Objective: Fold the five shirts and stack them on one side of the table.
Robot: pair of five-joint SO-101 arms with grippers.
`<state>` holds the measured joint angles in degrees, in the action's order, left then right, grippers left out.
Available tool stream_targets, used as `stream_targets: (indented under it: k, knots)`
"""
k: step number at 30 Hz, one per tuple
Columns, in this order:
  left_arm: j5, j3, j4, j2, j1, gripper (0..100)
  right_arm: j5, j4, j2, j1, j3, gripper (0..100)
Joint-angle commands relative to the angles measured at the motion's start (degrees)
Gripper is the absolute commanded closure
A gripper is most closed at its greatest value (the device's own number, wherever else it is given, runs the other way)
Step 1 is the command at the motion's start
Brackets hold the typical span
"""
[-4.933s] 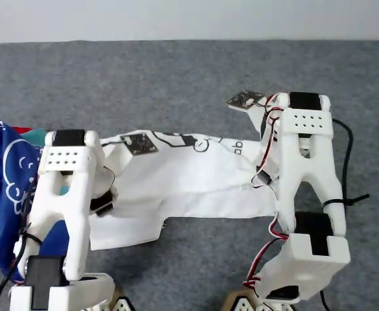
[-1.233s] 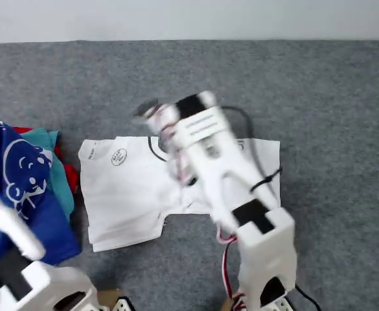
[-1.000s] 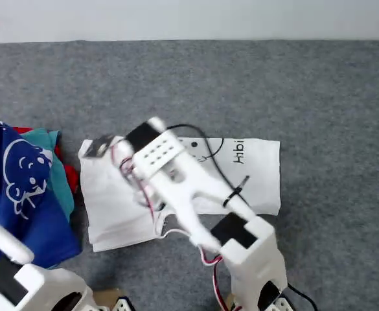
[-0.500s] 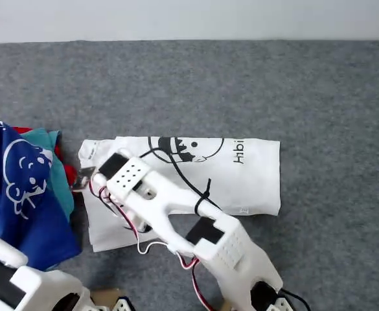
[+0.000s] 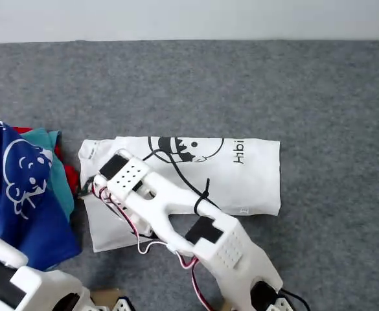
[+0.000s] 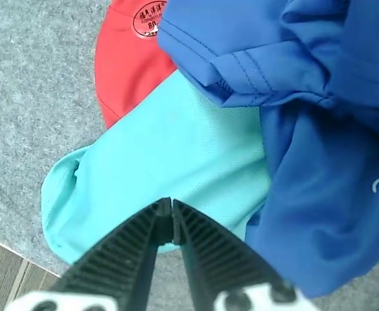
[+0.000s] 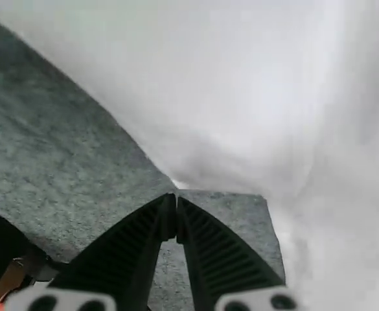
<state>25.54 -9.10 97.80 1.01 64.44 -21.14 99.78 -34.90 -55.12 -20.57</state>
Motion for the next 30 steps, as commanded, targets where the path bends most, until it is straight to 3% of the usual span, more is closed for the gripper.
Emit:
stream_targets:
  k: [1, 3, 8, 10, 26, 30]
  knots:
    - [0.4, -2.2, 0.5, 3.1, 0.4, 99, -0.9, 1.0, 8.1, -2.5, -1.4, 99.0]
    - [0.4, -2.2, 0.4, 3.1, 0.4, 99, -2.2, 1.0, 9.5, -4.8, -1.4, 97.2]
    - [0.4, -2.2, 0.4, 3.1, 0.3, 99, -1.3, 0.0, 7.8, -9.7, -1.4, 76.4]
    - [0.4, -2.3, 0.4, 3.1, 0.3, 99, -1.2, -1.4, 6.5, -10.9, -1.4, 73.5]
    - [0.4, -2.3, 0.4, 3.1, 0.3, 99, -1.2, -13.9, -8.0, -11.7, -1.4, 74.2]
    - [0.4, -2.3, 0.4, 3.1, 0.3, 99, -1.2, -13.7, -8.9, -11.8, -3.1, 88.4]
